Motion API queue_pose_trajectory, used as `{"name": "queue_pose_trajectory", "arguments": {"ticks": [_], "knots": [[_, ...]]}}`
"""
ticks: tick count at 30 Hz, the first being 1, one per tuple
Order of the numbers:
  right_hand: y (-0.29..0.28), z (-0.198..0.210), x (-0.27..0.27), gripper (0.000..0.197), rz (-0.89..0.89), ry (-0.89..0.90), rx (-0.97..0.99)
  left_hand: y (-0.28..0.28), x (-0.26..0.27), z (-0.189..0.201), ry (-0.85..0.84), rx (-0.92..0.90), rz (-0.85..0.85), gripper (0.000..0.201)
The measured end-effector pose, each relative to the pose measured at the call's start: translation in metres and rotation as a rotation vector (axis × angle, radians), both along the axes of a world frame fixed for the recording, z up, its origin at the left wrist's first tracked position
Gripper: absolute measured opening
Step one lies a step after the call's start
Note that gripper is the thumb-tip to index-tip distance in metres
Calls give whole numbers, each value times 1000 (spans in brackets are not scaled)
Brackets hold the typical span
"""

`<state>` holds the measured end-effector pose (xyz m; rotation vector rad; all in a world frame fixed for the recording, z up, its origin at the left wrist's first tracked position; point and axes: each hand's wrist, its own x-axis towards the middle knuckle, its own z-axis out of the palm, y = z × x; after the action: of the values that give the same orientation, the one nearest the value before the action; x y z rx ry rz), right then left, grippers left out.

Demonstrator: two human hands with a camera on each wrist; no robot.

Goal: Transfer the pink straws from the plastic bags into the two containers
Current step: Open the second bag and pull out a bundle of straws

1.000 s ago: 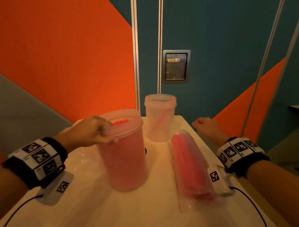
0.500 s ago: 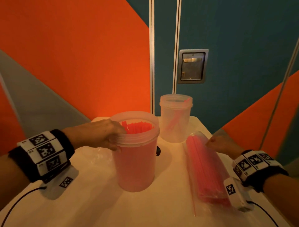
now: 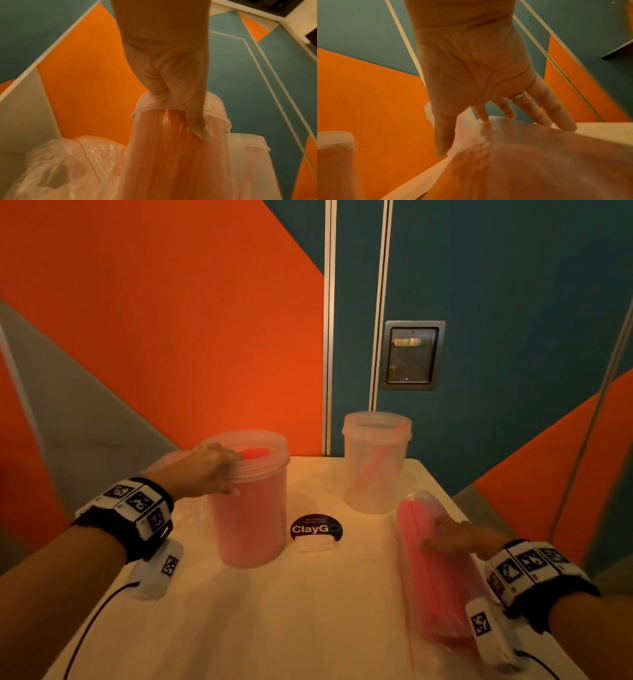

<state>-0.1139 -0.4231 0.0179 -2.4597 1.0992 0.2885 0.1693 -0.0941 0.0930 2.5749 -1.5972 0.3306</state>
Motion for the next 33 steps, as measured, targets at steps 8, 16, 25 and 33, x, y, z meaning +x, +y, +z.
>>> {"name": "queue_pose_trajectory", "arguments": {"ticks": [8, 16, 25, 33], "knots": [[26, 1, -5, 98, 39, -58, 118, -27, -28, -16, -244, -205, 110, 76], [121, -9, 32, 85, 197, -157, 208, -53, -133, -91, 323, -141, -281, 76], [81, 43, 83, 52, 176, -544, -295, -22, -155, -140, 163, 209, -20, 78], [-9, 85, 142, 88, 218, -426, -642, 61, -66, -191, 493, 763, 291, 70]]}}
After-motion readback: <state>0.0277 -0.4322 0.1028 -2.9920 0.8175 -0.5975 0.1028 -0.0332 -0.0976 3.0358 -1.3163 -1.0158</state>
